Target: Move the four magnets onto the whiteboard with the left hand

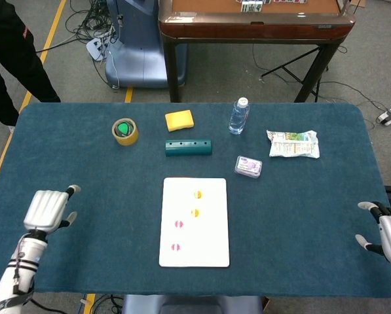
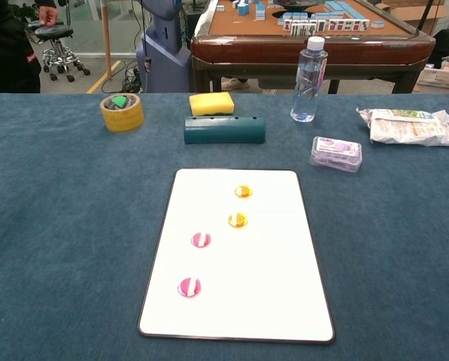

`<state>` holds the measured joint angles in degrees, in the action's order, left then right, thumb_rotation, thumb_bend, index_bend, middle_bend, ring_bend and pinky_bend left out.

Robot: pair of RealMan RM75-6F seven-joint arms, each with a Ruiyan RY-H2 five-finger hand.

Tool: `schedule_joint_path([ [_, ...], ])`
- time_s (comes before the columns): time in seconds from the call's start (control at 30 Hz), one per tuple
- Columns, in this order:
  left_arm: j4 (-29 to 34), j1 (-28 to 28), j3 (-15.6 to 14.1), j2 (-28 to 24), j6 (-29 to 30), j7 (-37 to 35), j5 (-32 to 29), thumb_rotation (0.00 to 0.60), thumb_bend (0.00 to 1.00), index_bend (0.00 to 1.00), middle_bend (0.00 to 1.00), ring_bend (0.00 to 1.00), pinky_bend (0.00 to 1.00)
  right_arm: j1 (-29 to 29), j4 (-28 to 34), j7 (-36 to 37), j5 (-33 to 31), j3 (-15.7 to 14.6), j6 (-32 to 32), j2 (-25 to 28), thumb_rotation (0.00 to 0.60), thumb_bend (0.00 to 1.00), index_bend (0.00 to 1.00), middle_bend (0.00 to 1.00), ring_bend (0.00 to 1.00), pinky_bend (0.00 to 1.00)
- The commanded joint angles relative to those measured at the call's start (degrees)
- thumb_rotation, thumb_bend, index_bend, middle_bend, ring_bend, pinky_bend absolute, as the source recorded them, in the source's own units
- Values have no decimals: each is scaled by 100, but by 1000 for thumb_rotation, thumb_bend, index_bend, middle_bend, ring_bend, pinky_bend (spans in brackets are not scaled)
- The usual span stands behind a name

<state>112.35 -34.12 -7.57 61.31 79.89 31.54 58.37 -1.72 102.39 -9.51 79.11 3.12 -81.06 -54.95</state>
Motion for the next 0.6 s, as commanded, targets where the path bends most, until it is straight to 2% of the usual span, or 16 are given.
schedule_joint_path([
  [0.03, 64, 381, -170, -202, 255, -171, 282, 600, 302, 362, 689, 655, 882, -34, 5, -73, -35, -4, 43, -38, 600, 131, 292, 324, 371, 603],
  [0.17, 11, 811, -178, -181, 687, -371, 616, 600, 303, 360, 607, 569, 768, -55, 2, -146, -69, -2, 61, -75, 600, 131, 292, 324, 371, 603],
  [0.27, -91, 1122, -195, -115, 979, -501, 910, 600, 303, 360, 592, 555, 729, -63, -6, -157, -75, 1, 55, -94, 600, 130, 291, 324, 371, 603],
  [0.43, -298, 1575, -184, -13, 1374, -768, 1378, 600, 303, 361, 583, 551, 720, -71, -20, -155, -55, -3, 41, -108, 600, 131, 292, 324, 371, 603],
  [0.6, -506, 1907, -182, -32, 1463, -979, 1577, 600, 303, 368, 576, 551, 720, -58, -17, -125, -74, 6, 3, -95, 600, 131, 292, 324, 371, 603],
])
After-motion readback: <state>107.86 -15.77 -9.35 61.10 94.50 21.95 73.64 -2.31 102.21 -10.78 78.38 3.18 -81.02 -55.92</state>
